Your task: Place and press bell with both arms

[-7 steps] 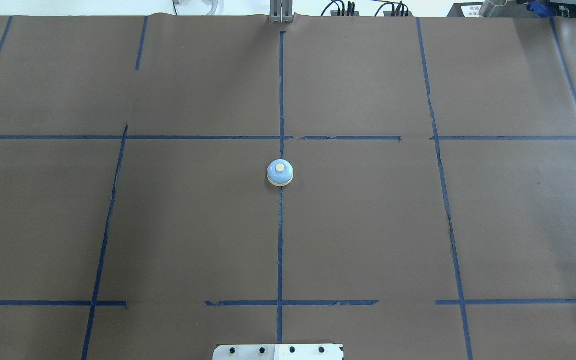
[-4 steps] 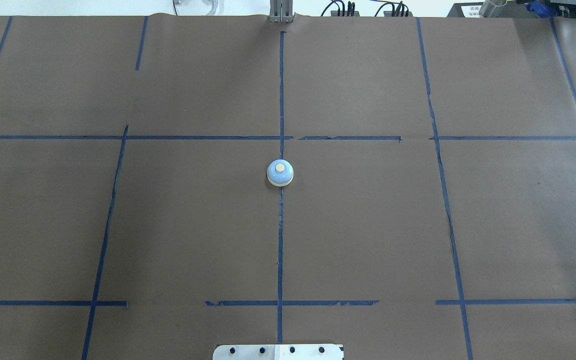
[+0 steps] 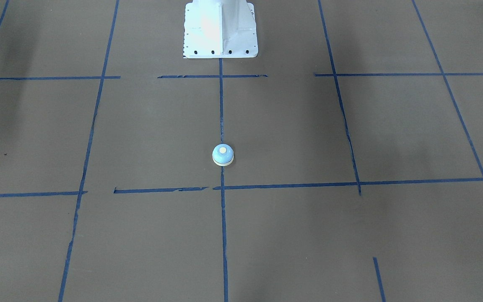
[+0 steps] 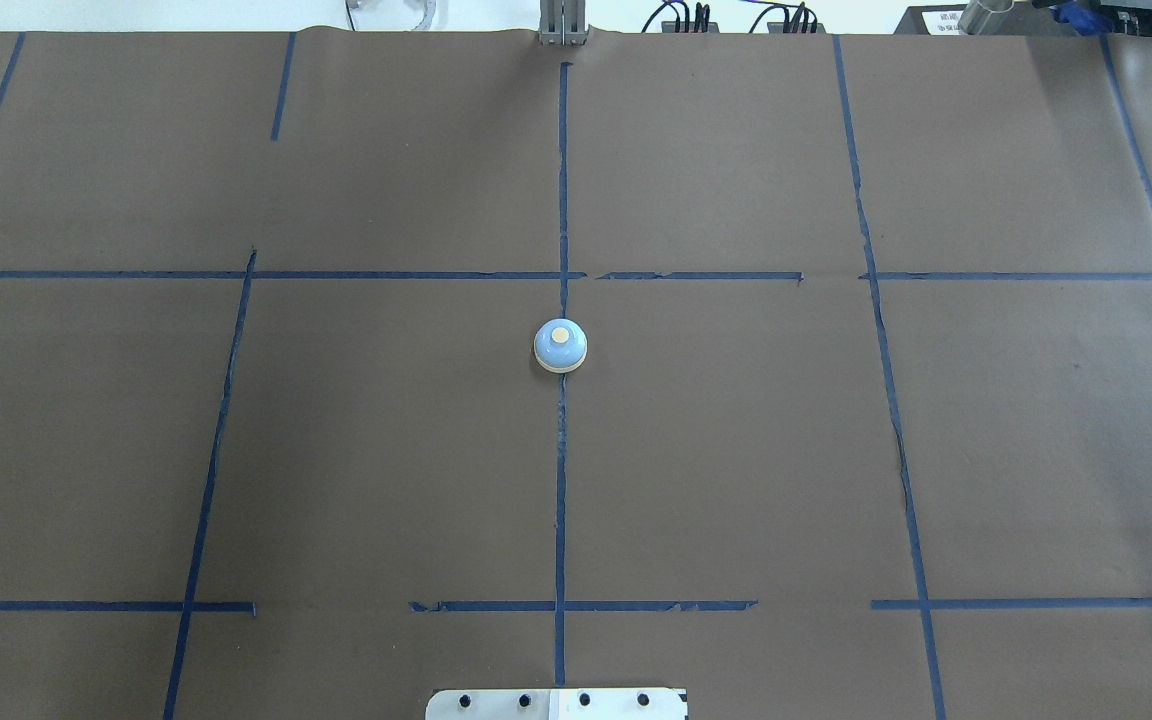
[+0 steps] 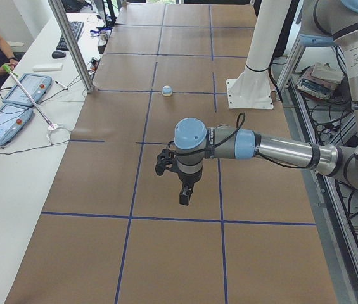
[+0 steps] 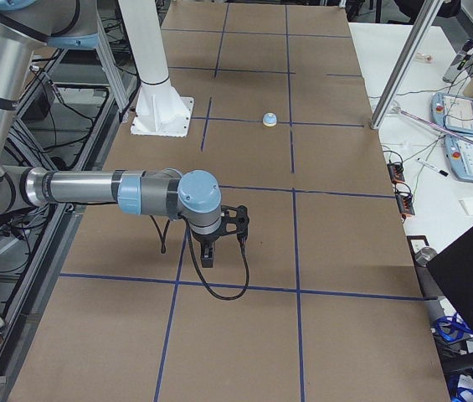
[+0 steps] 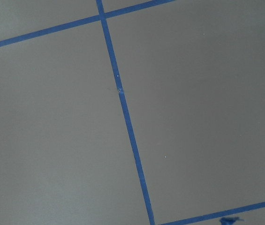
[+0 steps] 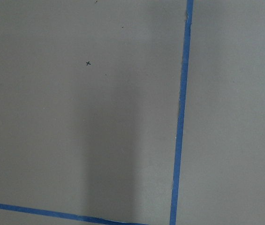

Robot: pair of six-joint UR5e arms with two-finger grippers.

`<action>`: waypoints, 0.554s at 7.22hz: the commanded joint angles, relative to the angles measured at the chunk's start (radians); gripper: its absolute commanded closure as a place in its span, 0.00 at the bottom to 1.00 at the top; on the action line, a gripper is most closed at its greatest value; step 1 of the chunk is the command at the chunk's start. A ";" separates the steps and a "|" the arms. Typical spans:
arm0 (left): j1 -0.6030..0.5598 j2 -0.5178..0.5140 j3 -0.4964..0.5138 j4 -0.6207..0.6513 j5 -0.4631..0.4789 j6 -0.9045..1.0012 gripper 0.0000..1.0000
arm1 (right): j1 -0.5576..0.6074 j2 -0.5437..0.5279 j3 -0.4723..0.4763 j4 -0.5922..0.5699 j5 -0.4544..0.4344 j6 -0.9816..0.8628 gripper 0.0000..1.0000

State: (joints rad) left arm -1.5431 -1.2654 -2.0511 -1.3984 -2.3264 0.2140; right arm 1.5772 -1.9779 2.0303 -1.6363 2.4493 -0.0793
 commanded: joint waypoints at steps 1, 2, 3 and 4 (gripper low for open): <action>0.001 0.003 0.008 0.001 -0.001 -0.004 0.00 | 0.000 0.002 -0.001 -0.001 0.000 0.007 0.00; 0.001 0.001 0.032 -0.001 -0.001 -0.002 0.00 | 0.000 0.002 -0.002 -0.002 0.002 0.007 0.00; -0.002 0.001 0.013 0.001 -0.004 -0.002 0.00 | 0.000 0.004 -0.002 -0.002 0.002 0.009 0.00; -0.003 0.004 -0.016 0.001 -0.001 -0.005 0.00 | 0.000 0.004 -0.002 -0.001 0.002 0.009 0.00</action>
